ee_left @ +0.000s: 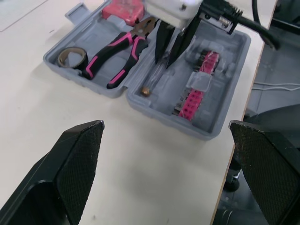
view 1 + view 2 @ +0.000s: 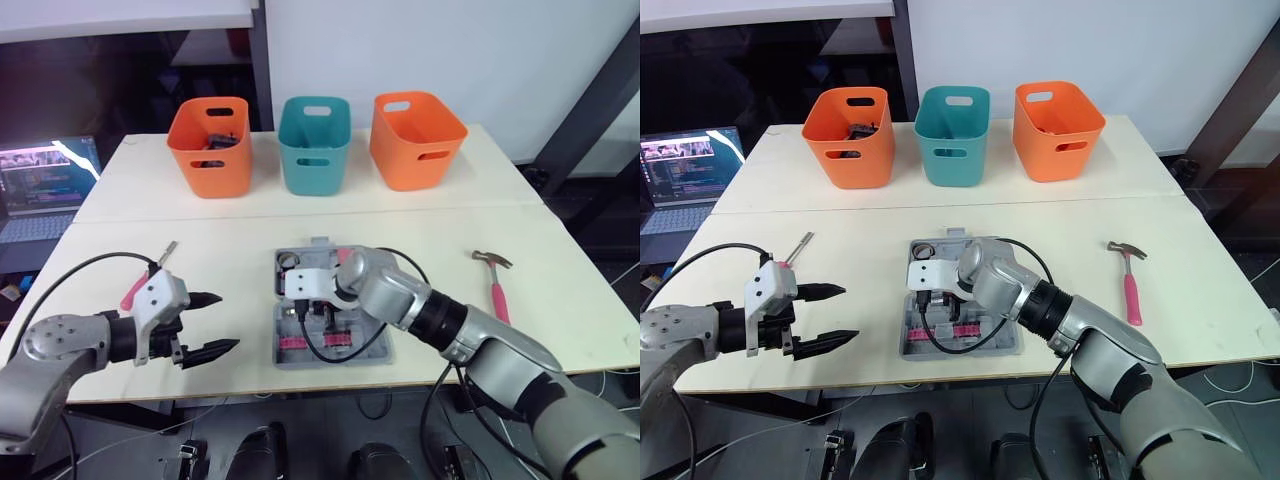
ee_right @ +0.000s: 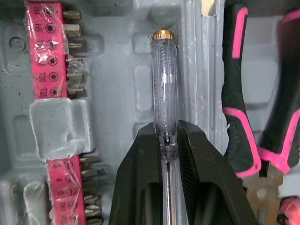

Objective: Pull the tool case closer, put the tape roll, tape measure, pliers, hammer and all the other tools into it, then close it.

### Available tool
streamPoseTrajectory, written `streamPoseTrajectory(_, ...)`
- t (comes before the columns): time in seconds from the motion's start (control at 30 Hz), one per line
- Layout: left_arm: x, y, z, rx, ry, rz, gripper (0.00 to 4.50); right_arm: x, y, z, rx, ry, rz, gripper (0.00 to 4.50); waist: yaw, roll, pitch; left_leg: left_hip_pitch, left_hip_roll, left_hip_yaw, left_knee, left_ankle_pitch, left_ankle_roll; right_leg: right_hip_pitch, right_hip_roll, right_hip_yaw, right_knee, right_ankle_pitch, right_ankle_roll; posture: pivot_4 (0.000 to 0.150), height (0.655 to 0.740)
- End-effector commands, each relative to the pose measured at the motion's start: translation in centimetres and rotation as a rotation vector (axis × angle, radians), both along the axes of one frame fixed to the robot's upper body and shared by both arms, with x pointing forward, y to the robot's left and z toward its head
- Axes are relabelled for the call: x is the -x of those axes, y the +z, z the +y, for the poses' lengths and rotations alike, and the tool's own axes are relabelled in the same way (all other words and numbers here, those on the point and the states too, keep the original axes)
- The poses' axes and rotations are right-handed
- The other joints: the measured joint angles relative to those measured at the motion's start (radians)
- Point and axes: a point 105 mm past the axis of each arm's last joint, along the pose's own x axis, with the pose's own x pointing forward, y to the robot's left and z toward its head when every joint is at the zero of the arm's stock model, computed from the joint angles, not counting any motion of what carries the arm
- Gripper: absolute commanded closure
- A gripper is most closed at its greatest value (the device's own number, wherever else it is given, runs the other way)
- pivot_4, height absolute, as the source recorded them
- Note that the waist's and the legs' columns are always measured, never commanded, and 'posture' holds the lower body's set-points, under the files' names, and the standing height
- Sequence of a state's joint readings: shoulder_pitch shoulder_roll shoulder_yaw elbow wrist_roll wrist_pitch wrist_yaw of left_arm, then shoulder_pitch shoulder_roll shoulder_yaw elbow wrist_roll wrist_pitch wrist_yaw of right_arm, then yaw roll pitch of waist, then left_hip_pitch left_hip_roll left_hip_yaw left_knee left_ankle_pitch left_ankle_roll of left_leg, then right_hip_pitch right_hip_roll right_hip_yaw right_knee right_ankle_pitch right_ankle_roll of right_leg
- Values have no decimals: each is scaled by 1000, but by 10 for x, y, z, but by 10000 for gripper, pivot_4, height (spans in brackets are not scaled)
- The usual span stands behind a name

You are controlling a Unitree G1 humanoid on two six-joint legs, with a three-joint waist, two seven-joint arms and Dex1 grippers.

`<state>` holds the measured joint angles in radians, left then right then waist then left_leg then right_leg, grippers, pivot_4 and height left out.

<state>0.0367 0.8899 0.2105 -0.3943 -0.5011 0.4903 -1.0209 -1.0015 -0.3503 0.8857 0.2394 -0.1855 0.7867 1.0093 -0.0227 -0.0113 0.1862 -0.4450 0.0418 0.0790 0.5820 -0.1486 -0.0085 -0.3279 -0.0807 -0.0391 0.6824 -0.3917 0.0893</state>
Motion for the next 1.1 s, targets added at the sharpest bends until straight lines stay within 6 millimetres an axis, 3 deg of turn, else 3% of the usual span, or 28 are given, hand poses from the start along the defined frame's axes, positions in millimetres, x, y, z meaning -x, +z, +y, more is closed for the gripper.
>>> streamPoseTrajectory(0.03, -1, 5, -2, -5, -13, -25, 0, -7, 17, 5, -45, 0, -61, 44955, 0, 0, 0, 0, 0, 0, 0, 0, 0, 0, 0, 0, 0, 0, 0, 1500, 7400)
streamPoseTrajectory(0.2, -3, 5, -3, -10, -23, -24, 0, -4, 22, 9, -67, 9, -60, 44955, 0, 0, 0, 0, 0, 0, 0, 0, 0, -3, 0, 0, 0, 0, 0, 1500, 7400)
streamPoseTrajectory(0.37, -3, 4, -5, -7, -31, -19, 0, -2, 29, 10, -67, 39, -79, 20747, 1, 0, 0, 0, 0, 1, 0, 0, 0, -3, 0, 1, 0, 0, 0, 1500, 7400)
streamPoseTrajectory(0.53, -3, 3, -6, -4, -37, -14, 0, 5, 49, 10, -116, 71, -108, 20747, 2, 0, 0, 0, 0, 1, -1, 0, 0, -4, 0, 1, 0, 0, 0, 1500, 7400)
streamPoseTrajectory(0.67, -4, 3, -7, 2, -43, -14, 0, 14, 75, 16, -321, 101, -168, 20747, 3, -1, -1, 0, 0, 2, -1, 0, 0, -4, -1, 2, 0, 0, 0, 1500, 7400)
streamPoseTrajectory(0.73, -5, 4, -7, 9, -47, -15, 0, 16, 82, 9, -404, 88, -183, 20747, 3, -1, -1, 0, 1, 2, -1, 0, 0, -1, 0, 2, 0, 0, 0, 1500, 7400)
streamPoseTrajectory(0.87, -8, 6, -8, 16, -55, -17, 0, 21, 58, -14, -385, 23, -49, 20747, 5, -1, 0, 0, 0, 2, -1, 0, 0, 1, -1, 2, 0, 0, 0, 1500, 7400)
streamPoseTrajectory(0.97, -10, 5, -9, 15, -66, -15, 0, 21, 55, -12, -431, 22, -68, 29211, 2, -2, -1, 1, 1, 2, -1, 0, 0, 1, 0, 2, 0, 0, 0, 1500, 7400)
streamPoseTrajectory(1.07, -12, 6, -9, 15, -72, -17, 0, 17, 45, -11, -473, -48, -34, 44130, -7, -2, 0, 1, 2, 3, -2, 0, 0, 0, 1, 3, 0, 0, -1, 1500, 7400)
streamPoseTrajectory(1.1, -13, 6, -9, 14, -73, -18, 0, 13, 40, -12, -477, -78, -37, 44634, -9, -2, 0, 1, 2, 3, -2, 0, 0, 0, 1, 3, 0, 0, -1, 1500, 7400)
